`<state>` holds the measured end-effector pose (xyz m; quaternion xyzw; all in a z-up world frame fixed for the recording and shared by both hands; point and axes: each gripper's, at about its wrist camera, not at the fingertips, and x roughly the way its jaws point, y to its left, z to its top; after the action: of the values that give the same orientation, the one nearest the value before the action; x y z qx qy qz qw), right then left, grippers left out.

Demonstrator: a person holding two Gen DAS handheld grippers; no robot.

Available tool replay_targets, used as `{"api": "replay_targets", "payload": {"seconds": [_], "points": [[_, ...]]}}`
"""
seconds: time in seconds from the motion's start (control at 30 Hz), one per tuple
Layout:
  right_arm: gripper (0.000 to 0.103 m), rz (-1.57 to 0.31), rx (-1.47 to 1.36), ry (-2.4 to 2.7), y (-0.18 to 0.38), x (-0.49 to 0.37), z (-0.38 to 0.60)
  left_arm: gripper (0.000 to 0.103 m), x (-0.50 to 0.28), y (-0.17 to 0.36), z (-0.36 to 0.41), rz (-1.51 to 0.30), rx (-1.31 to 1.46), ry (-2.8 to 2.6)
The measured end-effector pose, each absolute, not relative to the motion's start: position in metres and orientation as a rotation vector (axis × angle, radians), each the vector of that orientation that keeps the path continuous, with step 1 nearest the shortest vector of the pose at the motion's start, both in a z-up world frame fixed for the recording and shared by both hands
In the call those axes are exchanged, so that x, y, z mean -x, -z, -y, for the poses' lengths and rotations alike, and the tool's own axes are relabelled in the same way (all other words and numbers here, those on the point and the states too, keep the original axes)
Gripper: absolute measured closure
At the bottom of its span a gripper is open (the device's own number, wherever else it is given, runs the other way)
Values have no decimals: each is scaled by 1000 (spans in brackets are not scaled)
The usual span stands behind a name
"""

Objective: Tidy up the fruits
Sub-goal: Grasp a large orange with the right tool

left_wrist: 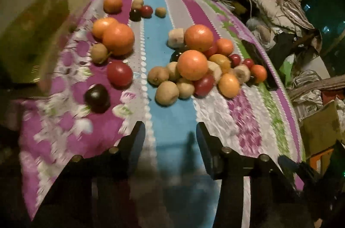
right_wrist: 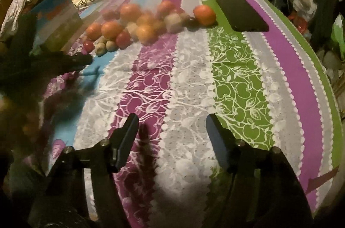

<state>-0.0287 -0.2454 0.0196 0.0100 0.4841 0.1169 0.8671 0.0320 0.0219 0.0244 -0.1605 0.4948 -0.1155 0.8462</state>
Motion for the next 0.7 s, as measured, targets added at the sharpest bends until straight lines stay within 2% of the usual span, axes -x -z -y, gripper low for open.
{"api": "replay_targets", "payload": {"seconds": [0.17, 0.37, 0.53, 0.7], "points": [[42, -1011, -37, -267, -16, 18, 249, 54, -50, -21, -19, -1009, 340, 220], [53, -1014, -60, -312, -14, -3, 245, 53, -62, -20, -13, -983, 313, 220], [61, -1007, -63, -371, -17, -20, 231, 75, -55, -22, -13, -984, 291, 229], [61, -985, -38, -410, -16, -50, 210, 76, -37, -23, -26, -979, 323, 210]]}}
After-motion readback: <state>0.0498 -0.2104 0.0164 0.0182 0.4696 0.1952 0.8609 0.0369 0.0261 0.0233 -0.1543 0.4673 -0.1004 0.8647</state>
